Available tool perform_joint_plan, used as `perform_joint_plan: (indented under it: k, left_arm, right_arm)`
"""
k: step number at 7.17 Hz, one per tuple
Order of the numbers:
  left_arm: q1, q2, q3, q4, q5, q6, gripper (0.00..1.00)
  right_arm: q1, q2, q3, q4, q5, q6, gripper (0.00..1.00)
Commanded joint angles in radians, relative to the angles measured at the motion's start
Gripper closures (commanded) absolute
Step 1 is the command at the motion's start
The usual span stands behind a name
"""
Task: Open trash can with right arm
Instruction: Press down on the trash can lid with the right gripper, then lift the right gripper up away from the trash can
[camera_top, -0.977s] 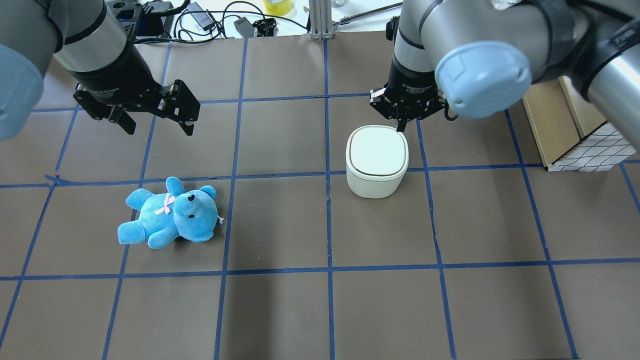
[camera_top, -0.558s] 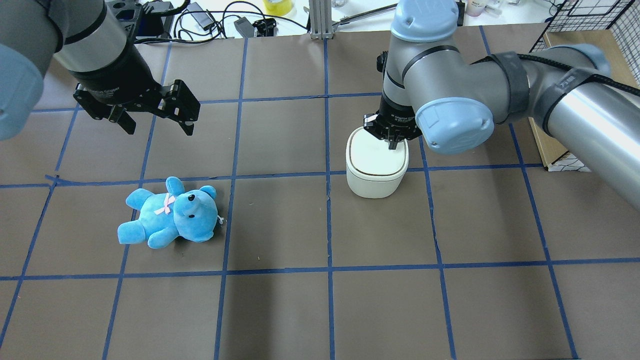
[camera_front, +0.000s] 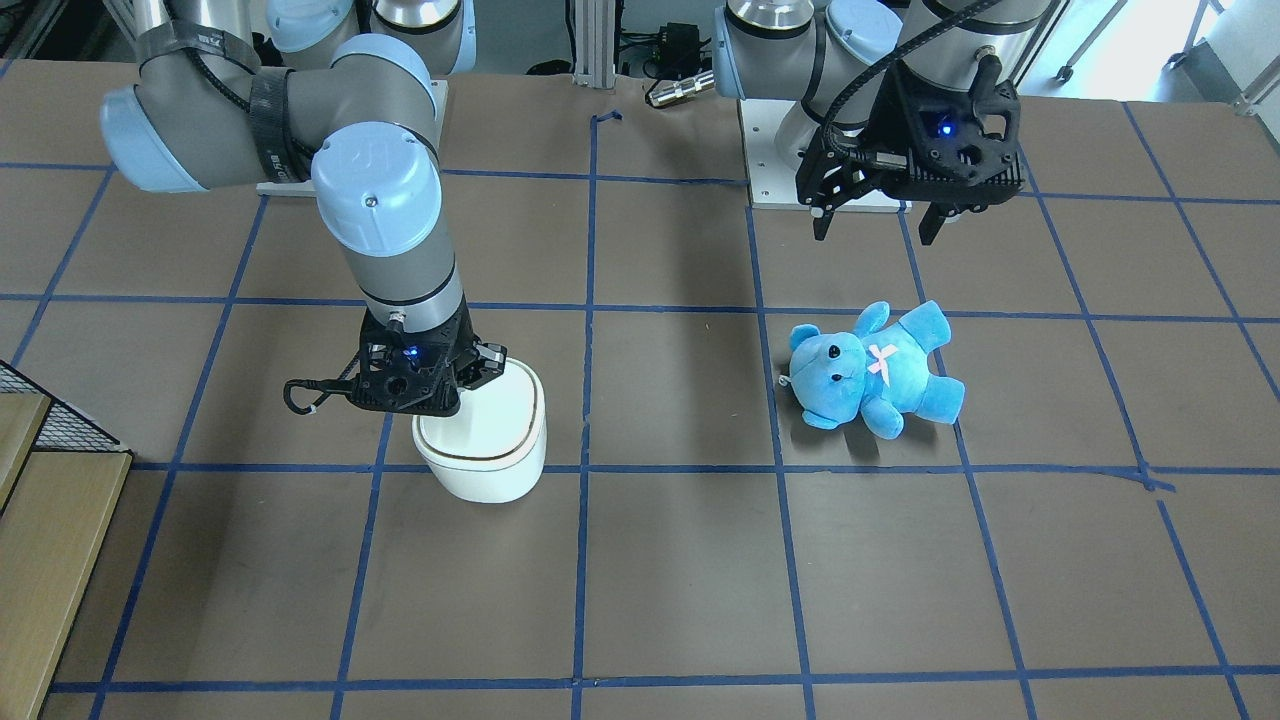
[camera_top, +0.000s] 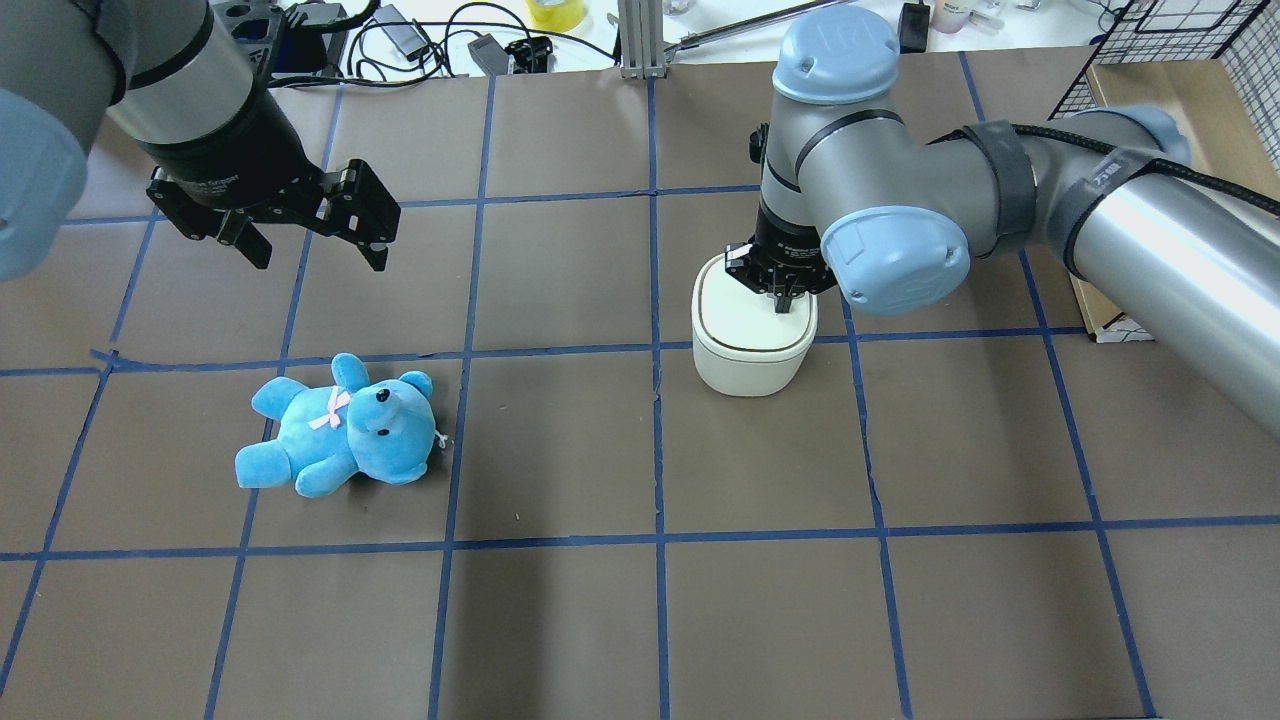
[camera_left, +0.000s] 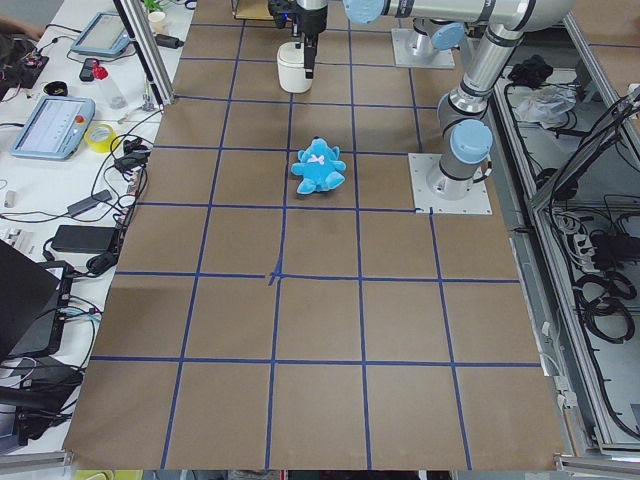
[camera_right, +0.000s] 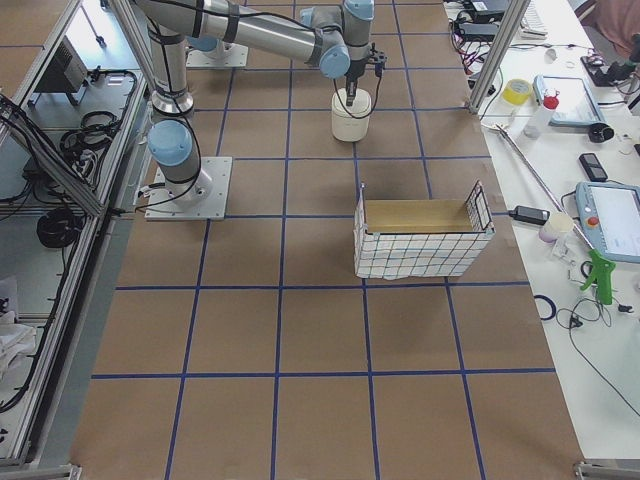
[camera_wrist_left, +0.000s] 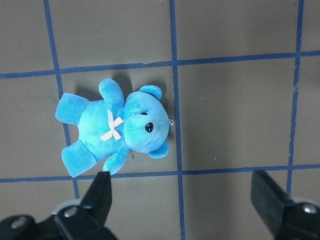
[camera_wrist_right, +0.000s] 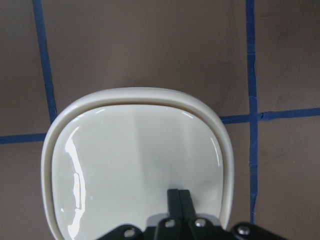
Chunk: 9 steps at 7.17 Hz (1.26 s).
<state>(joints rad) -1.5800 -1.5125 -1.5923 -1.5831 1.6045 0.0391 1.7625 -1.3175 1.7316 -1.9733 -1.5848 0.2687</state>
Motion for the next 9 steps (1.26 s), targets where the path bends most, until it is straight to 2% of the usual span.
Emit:
perform_joint_plan:
  k: [1,3,4,5,7,9]
  left_arm:
    - [0.000,0.000,0.000,0.000,0.000,0.001,0.00]
    - [0.000,0.000,0.000,0.000,0.000,0.001,0.00]
    - [0.000,0.000,0.000,0.000,0.000,0.001,0.00]
    - [0.000,0.000,0.000,0.000,0.000,0.001,0.00]
    - [0.000,0.000,0.000,0.000,0.000,0.001,0.00]
    - [0.000,0.000,0.000,0.000,0.000,0.001,0.00]
  right_arm:
    - [0.000,0.006,0.003,0.001,0.002,0.001,1.00]
    - [0.000,-0.008,-0.012,0.013,-0.001,-0.002,1.00]
    - [-0.002,-0.025,-0.029,0.014,0.006,0.016,0.37]
    - [-0.005,-0.098,-0.076,0.084,0.008,0.017,0.00]
    - [-0.018,-0.120,-0.244,0.312,-0.001,-0.009,0.00]
    - [-0.040,-0.120,-0.285,0.330,-0.006,-0.041,0.00]
